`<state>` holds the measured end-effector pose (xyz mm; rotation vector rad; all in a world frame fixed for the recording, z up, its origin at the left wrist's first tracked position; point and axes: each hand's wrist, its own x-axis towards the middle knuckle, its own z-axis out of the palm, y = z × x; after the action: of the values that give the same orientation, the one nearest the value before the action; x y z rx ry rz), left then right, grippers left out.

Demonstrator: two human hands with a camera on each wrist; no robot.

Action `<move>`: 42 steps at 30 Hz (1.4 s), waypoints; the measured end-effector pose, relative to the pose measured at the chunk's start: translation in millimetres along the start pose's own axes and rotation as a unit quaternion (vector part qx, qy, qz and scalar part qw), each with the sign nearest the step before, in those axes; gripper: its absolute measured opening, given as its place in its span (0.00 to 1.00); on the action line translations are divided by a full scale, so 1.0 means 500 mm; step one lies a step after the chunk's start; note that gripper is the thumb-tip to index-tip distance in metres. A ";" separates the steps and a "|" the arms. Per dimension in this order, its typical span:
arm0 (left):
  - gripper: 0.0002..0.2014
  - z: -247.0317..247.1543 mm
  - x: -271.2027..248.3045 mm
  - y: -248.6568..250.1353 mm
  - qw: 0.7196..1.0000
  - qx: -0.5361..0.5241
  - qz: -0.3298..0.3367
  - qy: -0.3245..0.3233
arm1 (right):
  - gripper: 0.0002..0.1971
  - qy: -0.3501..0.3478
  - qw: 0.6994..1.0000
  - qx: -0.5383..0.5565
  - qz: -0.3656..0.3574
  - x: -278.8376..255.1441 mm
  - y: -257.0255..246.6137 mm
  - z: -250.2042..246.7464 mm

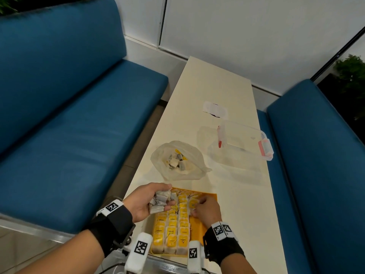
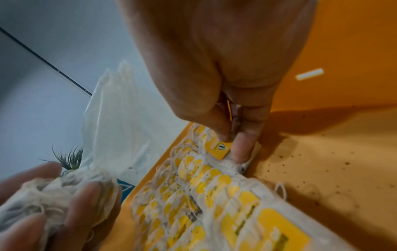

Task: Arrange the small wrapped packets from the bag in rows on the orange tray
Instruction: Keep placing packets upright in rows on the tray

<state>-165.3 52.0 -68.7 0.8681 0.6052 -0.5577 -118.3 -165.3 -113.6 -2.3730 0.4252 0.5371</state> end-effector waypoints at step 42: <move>0.20 0.013 0.001 -0.004 0.994 -0.086 -0.015 -0.064 | 0.06 -0.035 0.974 0.095 -0.204 -0.098 -0.081 -0.061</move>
<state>-164.9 45.6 -66.9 0.6561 0.5424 -0.5749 -135.0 -148.2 -47.4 -2.1664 -0.0457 0.3669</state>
